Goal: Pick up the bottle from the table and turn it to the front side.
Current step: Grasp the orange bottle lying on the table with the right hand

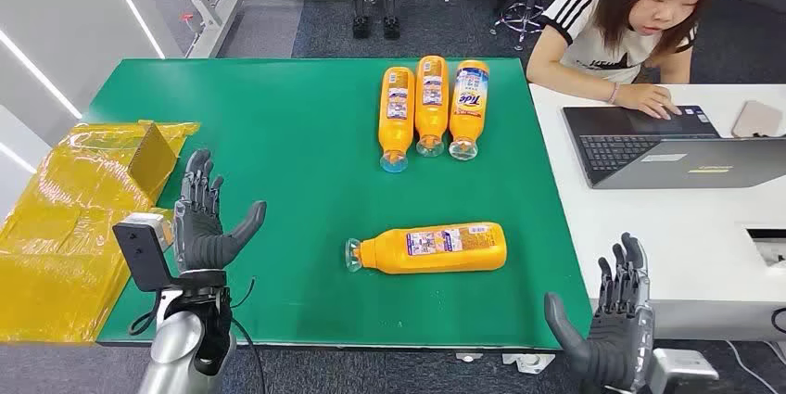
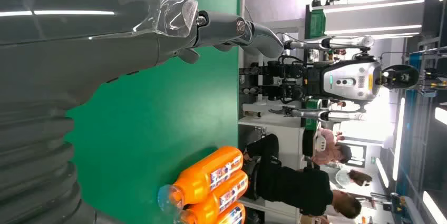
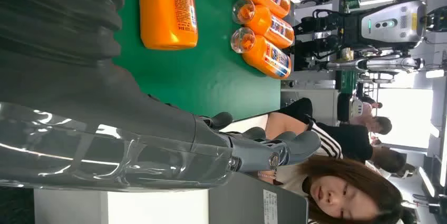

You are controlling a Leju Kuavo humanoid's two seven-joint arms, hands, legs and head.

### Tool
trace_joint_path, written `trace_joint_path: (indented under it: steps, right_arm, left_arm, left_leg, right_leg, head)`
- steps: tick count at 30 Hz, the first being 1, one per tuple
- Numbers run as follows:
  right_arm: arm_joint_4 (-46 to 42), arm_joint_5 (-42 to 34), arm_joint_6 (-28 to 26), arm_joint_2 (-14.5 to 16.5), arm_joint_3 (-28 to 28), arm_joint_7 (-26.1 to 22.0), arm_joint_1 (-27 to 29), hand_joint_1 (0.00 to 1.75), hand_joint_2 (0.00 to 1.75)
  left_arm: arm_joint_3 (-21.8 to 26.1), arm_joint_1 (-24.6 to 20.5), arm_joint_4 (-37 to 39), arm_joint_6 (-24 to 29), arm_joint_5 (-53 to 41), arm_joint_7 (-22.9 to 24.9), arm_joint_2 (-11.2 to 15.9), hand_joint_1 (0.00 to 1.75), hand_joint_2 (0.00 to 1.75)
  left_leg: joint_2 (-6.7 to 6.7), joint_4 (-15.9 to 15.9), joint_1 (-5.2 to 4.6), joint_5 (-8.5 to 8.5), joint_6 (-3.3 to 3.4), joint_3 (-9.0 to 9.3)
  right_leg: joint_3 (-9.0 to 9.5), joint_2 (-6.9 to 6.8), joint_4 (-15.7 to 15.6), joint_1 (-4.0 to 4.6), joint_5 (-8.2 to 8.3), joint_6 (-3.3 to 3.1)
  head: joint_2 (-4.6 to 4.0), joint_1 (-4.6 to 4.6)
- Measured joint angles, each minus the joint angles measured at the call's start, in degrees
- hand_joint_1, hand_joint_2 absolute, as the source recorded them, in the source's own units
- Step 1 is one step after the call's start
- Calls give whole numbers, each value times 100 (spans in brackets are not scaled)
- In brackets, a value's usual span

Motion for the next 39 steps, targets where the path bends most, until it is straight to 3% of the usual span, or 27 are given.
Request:
trace_joint_path:
  steps: [15,25,34,39]
  right_arm:
    - [0,310,308,214,-174,202,-21,0,175]
    - [138,1726,610,164,-267,775,-378,0,175]
    - [897,2593,1028,-421,-117,1405,-1305,0,175]
    - [1714,3140,1729,-952,364,1981,-2120,0,175]
  left_arm:
    - [2,10,121,48,-211,27,-65,0,175]
    - [45,2,333,292,-534,72,-115,0,175]
    - [84,-16,513,272,-643,66,-115,0,175]
    - [85,-106,635,225,-638,53,-109,0,175]
  left_leg:
    - [-1,0,0,0,0,-1]
    - [1,0,0,1,1,-1]
    - [1,1,-1,5,6,-1]
    - [3,1,-1,12,5,-2]
  right_leg:
    - [2,-1,0,0,0,0]
    - [3,-1,1,0,1,0]
    - [6,-1,0,-1,7,4]
    - [4,2,1,-1,18,1]
  head:
    - [0,1]
    - [0,2]
    - [0,2]
    - [0,1]
